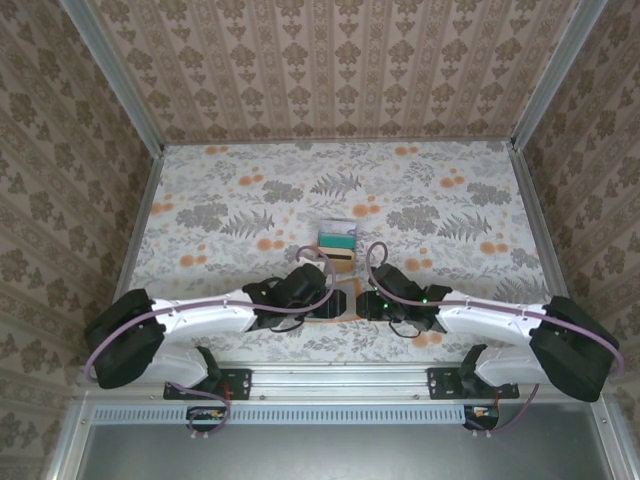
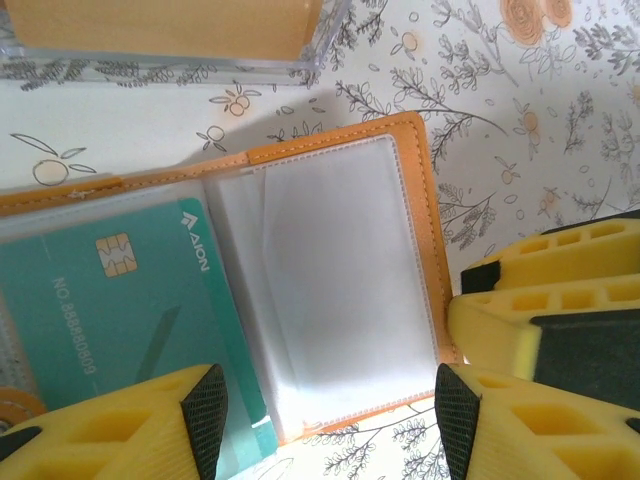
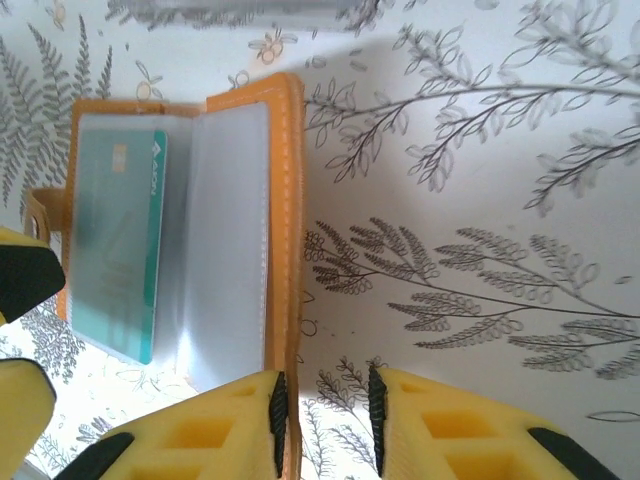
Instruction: Take the credit cards out of the card holder
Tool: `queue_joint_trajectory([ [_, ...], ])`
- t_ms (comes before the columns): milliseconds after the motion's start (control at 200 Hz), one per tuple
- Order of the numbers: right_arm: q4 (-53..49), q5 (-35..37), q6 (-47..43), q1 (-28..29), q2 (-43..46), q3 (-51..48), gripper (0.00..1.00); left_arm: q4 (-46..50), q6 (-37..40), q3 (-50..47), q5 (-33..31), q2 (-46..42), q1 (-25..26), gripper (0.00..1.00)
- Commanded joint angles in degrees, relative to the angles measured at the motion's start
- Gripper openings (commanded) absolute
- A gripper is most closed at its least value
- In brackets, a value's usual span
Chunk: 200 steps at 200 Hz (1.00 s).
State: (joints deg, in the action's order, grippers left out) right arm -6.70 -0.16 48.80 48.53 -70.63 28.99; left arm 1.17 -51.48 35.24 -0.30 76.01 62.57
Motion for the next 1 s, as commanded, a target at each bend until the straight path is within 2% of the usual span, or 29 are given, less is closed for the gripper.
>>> queue_joint_trajectory([
  [0, -3.70, 2.47, 0.02, -1.28, 3.38, -1.06, 0.33, 1.42, 1.19, -0.24, -2.27, -3.32, -0.35, 0.60],
  [90, -3.67, 1.01, -1.31, -1.70, 4.65, -0.44, 0.33, 3.64, 1.29, -1.08, -3.53, -5.19, -1.70, 0.54],
  [275, -4.35, -0.45, -2.73, -1.76, 5.42, 2.46, 0.31, 4.77, 1.47, -3.80, -3.15, -6.41, -4.72, 0.31],
  [395, -3.11, -1.92, -2.71, -1.65, 4.85, 3.82, 0.27, 4.11, 1.49, -4.90, -2.87, -5.05, -5.61, 0.21],
  [870, -5.10, -0.24, -3.86, 1.42, 2.31, 11.45, 0.27, 3.86, 1.65, -5.98, -3.04, -1.61, -6.83, 0.18],
  [995, -2.90, -4.05, -4.12, 2.00, -0.16, 12.70, 0.26, 3.75, 1.59, -6.15, -2.98, -1.43, -6.80, 0.18],
])
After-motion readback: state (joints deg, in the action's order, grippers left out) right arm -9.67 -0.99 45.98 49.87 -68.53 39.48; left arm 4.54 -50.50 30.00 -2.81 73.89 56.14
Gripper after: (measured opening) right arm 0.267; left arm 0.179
